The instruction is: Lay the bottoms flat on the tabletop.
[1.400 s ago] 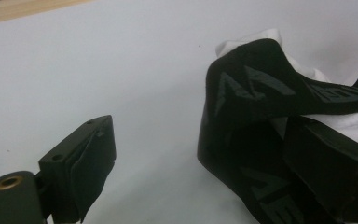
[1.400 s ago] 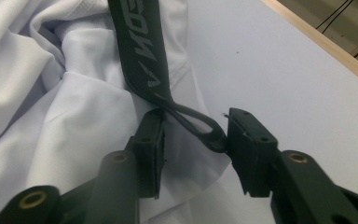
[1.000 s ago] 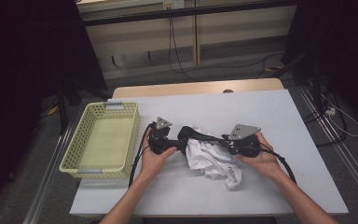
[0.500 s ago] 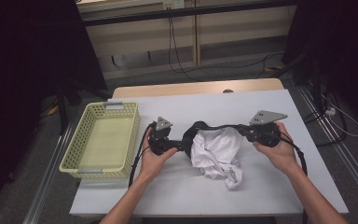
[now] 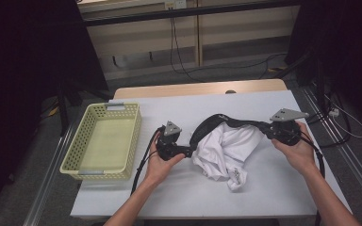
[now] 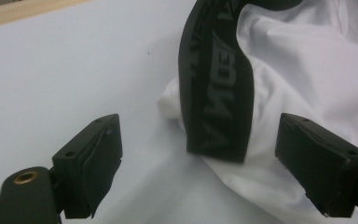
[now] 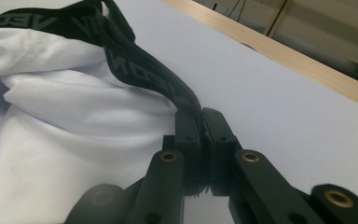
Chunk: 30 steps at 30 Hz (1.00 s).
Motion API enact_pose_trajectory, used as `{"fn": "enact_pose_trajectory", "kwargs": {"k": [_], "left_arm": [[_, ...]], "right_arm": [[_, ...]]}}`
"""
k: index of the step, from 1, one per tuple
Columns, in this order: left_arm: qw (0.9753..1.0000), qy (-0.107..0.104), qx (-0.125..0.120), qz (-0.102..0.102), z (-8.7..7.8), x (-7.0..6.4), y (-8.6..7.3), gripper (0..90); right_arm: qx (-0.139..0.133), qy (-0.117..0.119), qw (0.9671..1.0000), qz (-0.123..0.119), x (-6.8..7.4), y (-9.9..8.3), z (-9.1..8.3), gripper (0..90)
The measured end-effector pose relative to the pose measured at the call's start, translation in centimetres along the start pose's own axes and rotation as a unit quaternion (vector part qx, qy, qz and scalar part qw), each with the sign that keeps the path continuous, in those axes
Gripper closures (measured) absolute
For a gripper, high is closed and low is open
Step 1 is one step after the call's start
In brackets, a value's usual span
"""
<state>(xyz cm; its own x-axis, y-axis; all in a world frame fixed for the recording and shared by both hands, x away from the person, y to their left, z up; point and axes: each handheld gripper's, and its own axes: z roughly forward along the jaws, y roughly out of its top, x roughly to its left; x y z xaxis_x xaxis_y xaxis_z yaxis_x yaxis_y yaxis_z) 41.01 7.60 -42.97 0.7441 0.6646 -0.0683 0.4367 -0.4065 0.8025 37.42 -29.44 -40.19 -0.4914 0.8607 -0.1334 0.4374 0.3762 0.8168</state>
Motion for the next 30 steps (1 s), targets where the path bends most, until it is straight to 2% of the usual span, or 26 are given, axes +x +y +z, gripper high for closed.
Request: {"fn": "enact_pose_trajectory", "kwargs": {"k": [3,6,9,15,17,19,21,24,25,27,28,29,30], "left_arm": [[0.9999,0.009,0.011,0.005,0.4,0.2,-0.2,17.0],[0.9996,0.014,0.017,0.015,0.7,0.2,-0.4,21.2],[0.9996,0.018,0.006,0.020,0.7,0.3,-0.4,19.8],[0.9995,0.009,-0.029,0.002,0.1,0.5,0.3,23.6],[0.9997,-0.001,-0.023,-0.006,0.0,0.6,1.0,24.4],[0.9993,-0.006,-0.030,-0.019,0.1,0.6,1.7,24.9],[0.9993,-0.008,-0.030,-0.022,0.5,0.3,2.4,27.8],[0.9996,-0.006,-0.018,-0.019,1.5,-0.4,3.0,31.9],[0.9996,-0.014,-0.011,-0.020,1.8,-0.6,2.9,34.2],[0.9995,-0.025,0.006,-0.021,2.3,-1.0,2.3,44.8],[0.9995,-0.022,0.019,-0.016,2.6,-1.3,2.0,49.9],[0.9994,-0.010,0.031,-0.006,2.8,-1.5,1.8,49.8],[0.9993,-0.007,0.036,-0.001,3.0,-1.7,1.6,49.8]], "right_arm": [[0.003,-0.010,0.9999,0.007,-0.7,-0.5,-0.2,86.0],[0.022,-0.007,0.9997,0.011,-0.8,-1.3,0.1,85.7],[0.032,-0.004,0.9995,0.003,-0.4,-1.5,0.6,85.5],[0.024,0.001,0.9997,-0.005,0.0,-1.2,0.5,85.1],[0.025,0.001,0.9997,-0.003,0.0,-1.3,0.5,85.0],[0.025,0.001,0.9997,-0.004,-0.1,-1.3,0.6,84.9],[0.024,0.002,0.9997,-0.005,0.0,-1.3,0.7,84.8],[0.022,0.003,0.9997,-0.005,0.0,-1.2,0.6,84.7],[0.022,0.004,0.9997,-0.006,0.0,-1.2,0.5,84.6],[0.021,0.006,0.9998,-0.004,0.1,-1.2,0.5,84.5],[0.021,0.009,0.9997,-0.003,0.1,-1.2,0.5,84.5],[0.021,0.010,0.9997,-0.005,0.2,-1.2,0.5,84.4],[0.020,0.011,0.9997,-0.008,0.4,-1.2,0.5,84.3]]}}
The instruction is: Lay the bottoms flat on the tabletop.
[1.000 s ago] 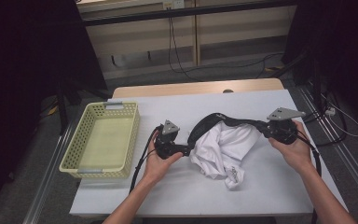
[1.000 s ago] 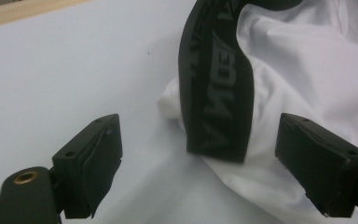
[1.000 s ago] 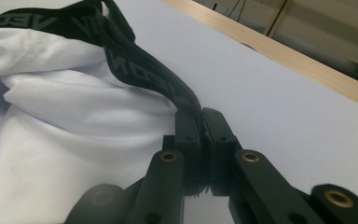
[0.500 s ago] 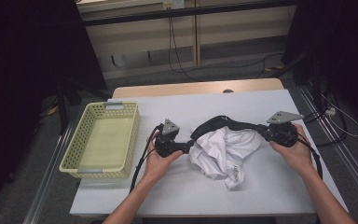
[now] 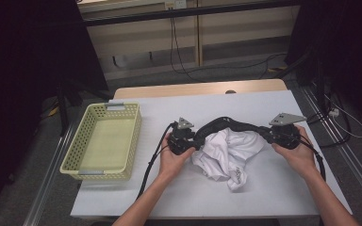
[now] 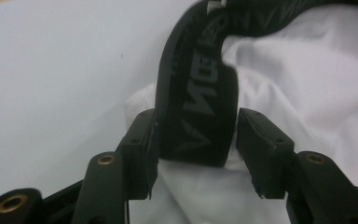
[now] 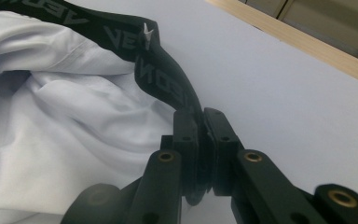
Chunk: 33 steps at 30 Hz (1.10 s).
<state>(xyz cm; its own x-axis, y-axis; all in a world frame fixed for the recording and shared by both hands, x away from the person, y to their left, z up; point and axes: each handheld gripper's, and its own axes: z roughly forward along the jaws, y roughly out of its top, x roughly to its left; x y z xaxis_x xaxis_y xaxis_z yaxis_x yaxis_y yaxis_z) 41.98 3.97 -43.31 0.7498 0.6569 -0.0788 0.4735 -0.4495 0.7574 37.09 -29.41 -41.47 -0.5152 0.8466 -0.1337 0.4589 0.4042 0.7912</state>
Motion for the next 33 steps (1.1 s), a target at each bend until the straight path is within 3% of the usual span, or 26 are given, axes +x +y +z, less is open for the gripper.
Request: {"fn": "enact_pose_trajectory", "kwargs": {"k": [7,12,16,26,33], "left_arm": [[0.9995,-0.010,0.031,0.001,1.0,0.0,-1.1,42.8],[0.9976,-0.042,0.026,-0.049,1.5,1.3,-1.3,35.2],[0.9978,-0.055,0.018,-0.031,1.3,1.3,-1.2,40.7],[0.9962,-0.076,-0.031,-0.030,-0.1,0.6,0.2,44.0],[0.9947,-0.086,-0.050,-0.022,-0.9,0.7,0.7,55.0]], "right_arm": [[0.001,0.006,0.9999,-0.010,0.6,0.1,0.0,84.1],[0.006,0.009,0.9999,-0.013,0.8,0.0,0.4,83.9],[0.007,0.008,0.9999,-0.013,0.8,0.0,0.4,83.3],[0.006,0.008,0.9999,-0.013,0.9,0.0,0.5,82.0],[0.004,0.007,0.9999,-0.014,0.9,0.1,0.4,81.9]]}}
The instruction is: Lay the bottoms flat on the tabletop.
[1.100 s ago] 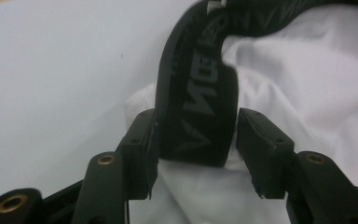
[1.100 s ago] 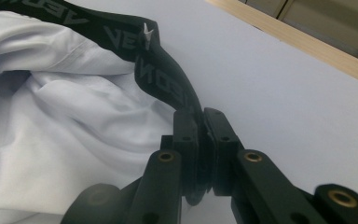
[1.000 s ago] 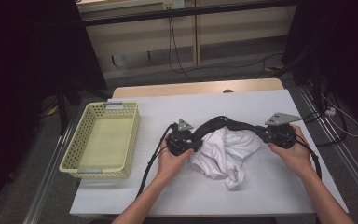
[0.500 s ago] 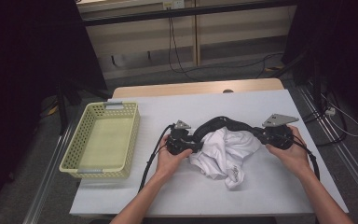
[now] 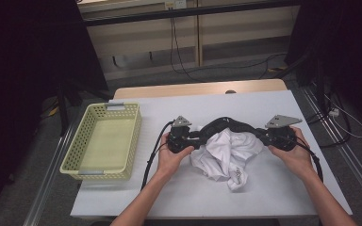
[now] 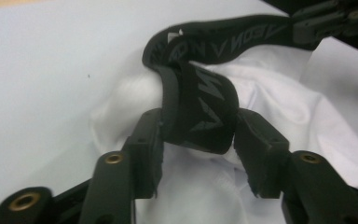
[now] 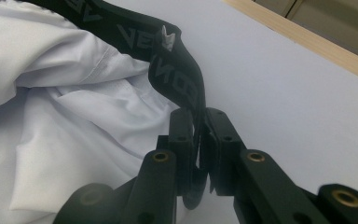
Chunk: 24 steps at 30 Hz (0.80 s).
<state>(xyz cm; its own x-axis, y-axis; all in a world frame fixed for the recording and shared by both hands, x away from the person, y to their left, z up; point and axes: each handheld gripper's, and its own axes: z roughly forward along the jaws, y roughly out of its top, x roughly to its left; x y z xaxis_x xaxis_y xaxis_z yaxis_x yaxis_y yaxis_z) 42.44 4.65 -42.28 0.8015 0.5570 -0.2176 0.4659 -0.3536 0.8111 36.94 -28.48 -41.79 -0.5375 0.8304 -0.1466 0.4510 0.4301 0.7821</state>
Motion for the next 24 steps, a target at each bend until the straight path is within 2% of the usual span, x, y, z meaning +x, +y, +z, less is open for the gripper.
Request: {"fn": "enact_pose_trajectory", "kwargs": {"k": [2,5,8,10,12,13,14,20,24], "left_arm": [[1.0000,0.003,-0.003,0.009,-0.1,-0.2,0.2,58.3],[0.9999,0.000,0.000,0.011,0.1,-0.5,0.3,59.5],[0.9999,-0.004,-0.001,0.012,0.5,-0.7,0.2,64.7],[0.9999,0.000,-0.003,0.013,0.7,-0.9,0.3,66.3],[0.9999,0.001,-0.008,0.006,1.1,-0.9,0.6,65.6],[0.9999,0.001,-0.015,-0.007,1.3,-0.9,0.8,63.1],[0.9997,-0.003,-0.020,-0.011,1.6,-0.8,0.9,61.5],[0.9999,0.005,-0.008,-0.014,3.3,-1.7,1.0,55.6],[0.9998,0.009,0.002,-0.016,3.6,-1.8,0.9,60.0]], "right_arm": [[0.001,0.000,1.0000,0.000,0.0,0.0,0.0,81.7],[0.000,0.001,1.0000,-0.001,0.1,0.0,0.0,81.5],[0.001,0.001,1.0000,-0.003,0.1,0.0,0.1,81.5],[0.001,0.001,1.0000,-0.003,0.1,0.0,0.1,81.4],[0.000,0.002,1.0000,0.001,0.1,0.0,0.1,81.3],[-0.001,0.004,1.0000,0.002,0.0,0.0,0.1,81.4],[-0.002,0.005,1.0000,0.003,0.0,0.0,0.1,81.4],[-0.002,0.007,1.0000,0.006,0.1,0.0,0.0,81.8],[-0.002,0.008,0.9999,0.008,0.0,0.0,-0.1,82.1]]}}
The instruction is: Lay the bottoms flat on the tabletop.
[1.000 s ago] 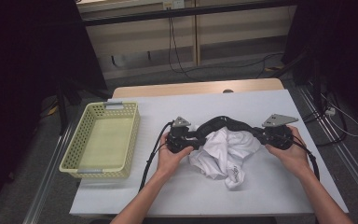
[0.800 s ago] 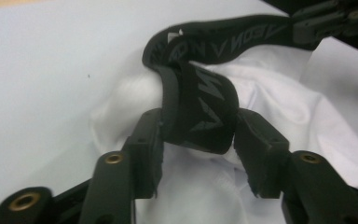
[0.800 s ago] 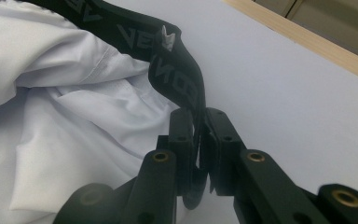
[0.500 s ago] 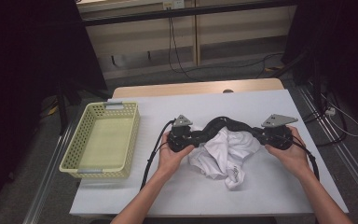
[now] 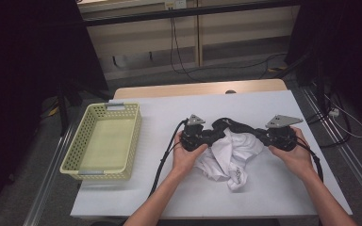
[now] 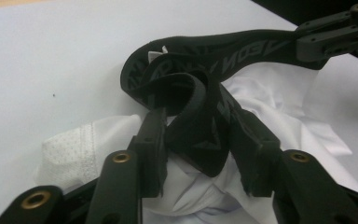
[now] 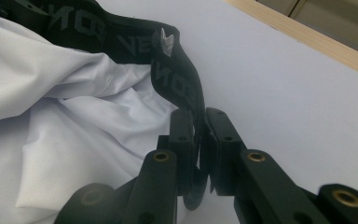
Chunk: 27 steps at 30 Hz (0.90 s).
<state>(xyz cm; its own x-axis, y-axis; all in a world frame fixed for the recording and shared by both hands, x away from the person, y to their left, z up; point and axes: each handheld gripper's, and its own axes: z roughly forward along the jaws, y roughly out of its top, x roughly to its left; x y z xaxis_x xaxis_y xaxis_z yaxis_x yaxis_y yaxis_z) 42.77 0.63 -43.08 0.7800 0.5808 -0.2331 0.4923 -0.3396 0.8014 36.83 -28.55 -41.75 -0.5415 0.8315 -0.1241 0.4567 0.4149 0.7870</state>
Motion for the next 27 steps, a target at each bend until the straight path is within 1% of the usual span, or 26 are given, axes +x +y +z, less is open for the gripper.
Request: {"fn": "enact_pose_trajectory", "kwargs": {"k": [1,2,3,4,5,7,11,13,16,20,22,24,25,27], "left_arm": [[1.0000,-0.001,0.000,0.000,-0.1,0.1,0.0,65.1],[1.0000,-0.006,-0.004,-0.005,-0.3,0.2,0.0,70.2],[0.9999,-0.010,-0.006,-0.004,-0.5,0.5,0.1,74.3],[0.9998,-0.012,-0.009,-0.009,-0.8,0.6,0.1,79.3],[0.9998,-0.013,-0.013,-0.009,-1.0,0.8,0.2,83.0],[0.9998,-0.011,-0.015,-0.009,-1.5,1.0,0.4,85.6],[0.9998,0.003,-0.020,0.001,-2.9,1.7,0.9,86.8],[0.9996,0.013,-0.025,0.003,-3.7,2.2,1.1,87.0],[0.9992,0.025,-0.032,0.002,-4.9,3.2,1.4,87.0],[0.9982,0.038,-0.047,-0.006,-6.4,4.3,2.2,87.0],[0.9976,0.046,-0.052,0.000,-6.9,4.6,2.7,87.0],[0.9968,0.055,-0.058,0.002,-7.6,4.9,3.3,87.1],[0.9961,0.063,-0.061,0.007,-8.0,5.1,3.6,87.1],[0.9942,0.086,-0.059,0.026,-8.7,5.1,4.3,87.0]], "right_arm": [[0.000,0.000,1.0000,0.000,0.0,0.0,0.0,82.3],[-0.001,0.001,1.0000,0.001,0.0,0.0,-0.1,82.5],[-0.003,0.003,1.0000,0.003,0.0,0.0,-0.1,82.6],[-0.004,0.004,1.0000,0.004,-0.1,0.0,-0.1,82.7],[-0.004,0.006,1.0000,0.006,-0.1,0.0,-0.1,82.8],[-0.005,0.010,0.9999,0.008,-0.2,0.1,-0.2,83.6],[-0.016,0.018,0.9994,0.027,-0.5,0.4,-0.5,85.6],[-0.021,0.017,0.9992,0.031,-0.6,0.6,-0.6,86.2],[-0.027,0.016,0.9989,0.035,-0.7,1.0,-0.8,86.9],[-0.039,0.017,0.9980,0.046,-1.1,1.7,-1.1,87.2],[-0.048,0.017,0.9975,0.050,-1.3,2.3,-1.2,87.2],[-0.059,0.014,0.9969,0.051,-1.5,3.0,-1.3,87.2],[-0.065,0.014,0.9965,0.052,-1.6,3.3,-1.4,87.2],[-0.076,0.014,0.9956,0.053,-1.8,4.1,-1.7,87.2]]}}
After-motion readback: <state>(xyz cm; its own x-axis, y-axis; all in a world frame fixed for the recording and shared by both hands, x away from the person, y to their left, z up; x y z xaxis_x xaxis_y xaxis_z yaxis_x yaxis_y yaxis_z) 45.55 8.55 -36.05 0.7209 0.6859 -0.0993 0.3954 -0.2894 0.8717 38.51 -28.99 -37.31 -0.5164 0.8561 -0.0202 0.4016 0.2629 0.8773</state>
